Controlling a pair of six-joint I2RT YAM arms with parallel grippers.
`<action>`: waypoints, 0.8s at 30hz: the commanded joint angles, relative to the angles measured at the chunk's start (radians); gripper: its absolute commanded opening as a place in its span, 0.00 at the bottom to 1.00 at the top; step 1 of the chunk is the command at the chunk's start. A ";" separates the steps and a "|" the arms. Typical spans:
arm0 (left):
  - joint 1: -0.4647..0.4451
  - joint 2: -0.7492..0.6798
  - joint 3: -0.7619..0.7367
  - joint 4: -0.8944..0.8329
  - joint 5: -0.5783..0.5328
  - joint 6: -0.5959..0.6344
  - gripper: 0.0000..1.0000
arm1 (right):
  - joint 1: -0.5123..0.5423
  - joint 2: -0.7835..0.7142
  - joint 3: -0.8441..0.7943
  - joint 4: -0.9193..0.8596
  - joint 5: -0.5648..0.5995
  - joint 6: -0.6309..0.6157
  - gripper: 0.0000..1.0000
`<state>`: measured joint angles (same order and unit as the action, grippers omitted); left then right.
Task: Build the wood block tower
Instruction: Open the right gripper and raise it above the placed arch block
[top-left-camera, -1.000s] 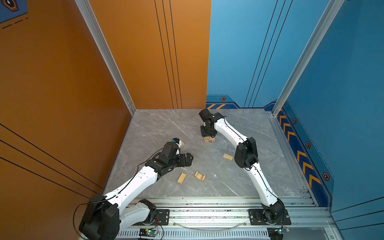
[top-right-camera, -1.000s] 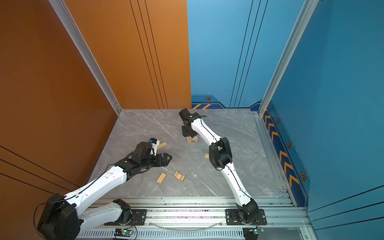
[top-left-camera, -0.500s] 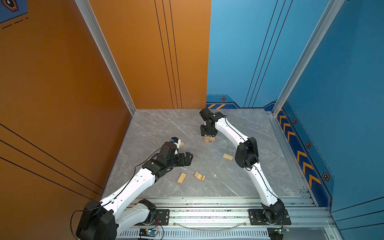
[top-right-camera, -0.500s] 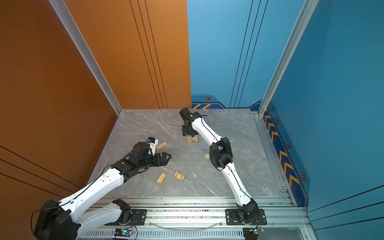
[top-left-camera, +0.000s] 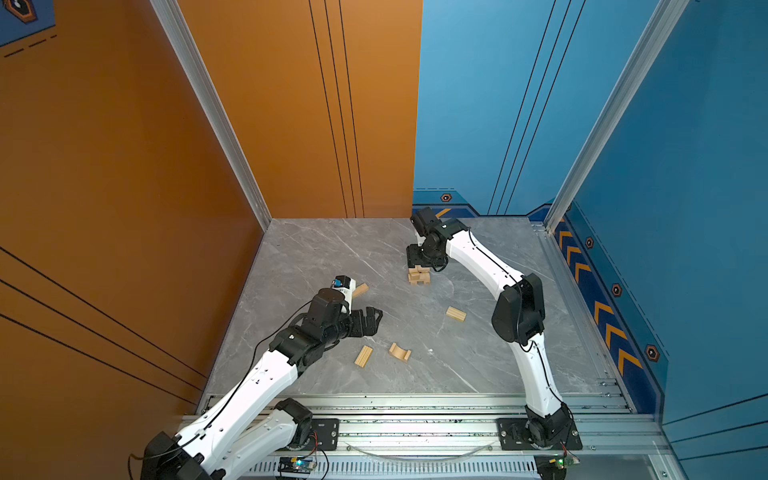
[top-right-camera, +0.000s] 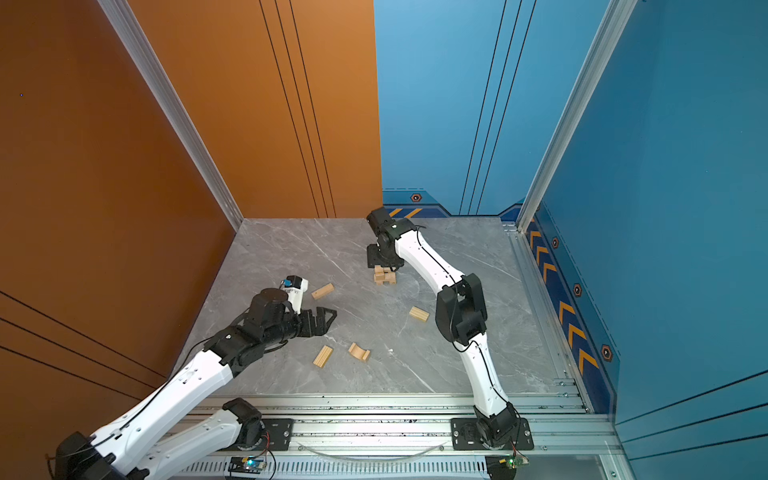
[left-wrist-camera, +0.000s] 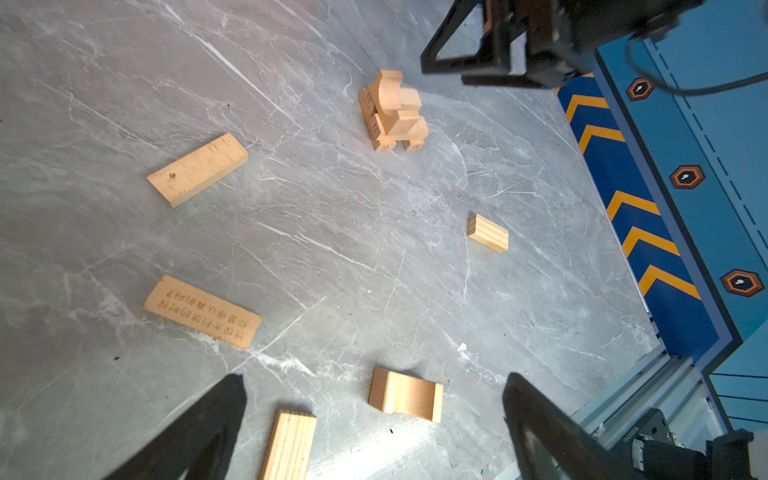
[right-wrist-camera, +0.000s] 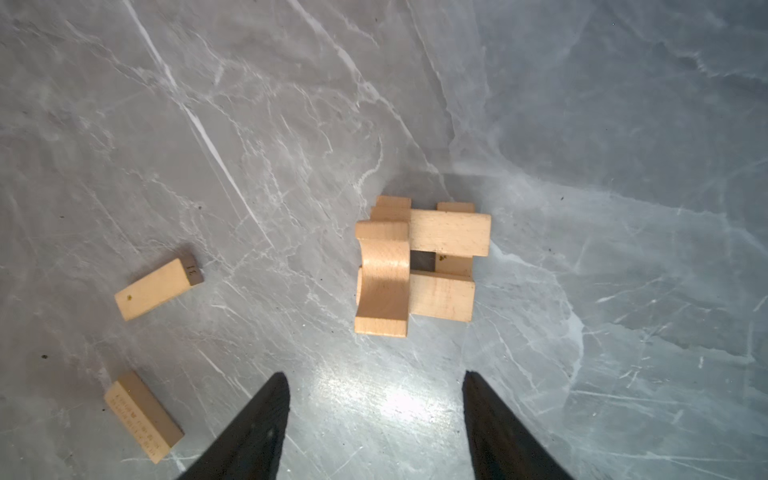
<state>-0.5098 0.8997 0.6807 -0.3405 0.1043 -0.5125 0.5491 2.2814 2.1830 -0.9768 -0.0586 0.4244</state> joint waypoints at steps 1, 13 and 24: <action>-0.009 -0.030 0.019 -0.052 -0.034 0.005 0.98 | -0.008 -0.008 -0.043 0.049 -0.035 0.020 0.72; -0.010 -0.024 0.019 -0.062 -0.055 0.014 0.98 | -0.007 0.047 -0.056 0.091 -0.107 0.031 0.82; -0.007 -0.002 0.023 -0.061 -0.057 0.024 0.98 | -0.005 0.079 -0.046 0.096 -0.117 0.037 0.82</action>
<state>-0.5129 0.8963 0.6807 -0.3866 0.0647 -0.5117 0.5438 2.3573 2.1342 -0.8886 -0.1593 0.4461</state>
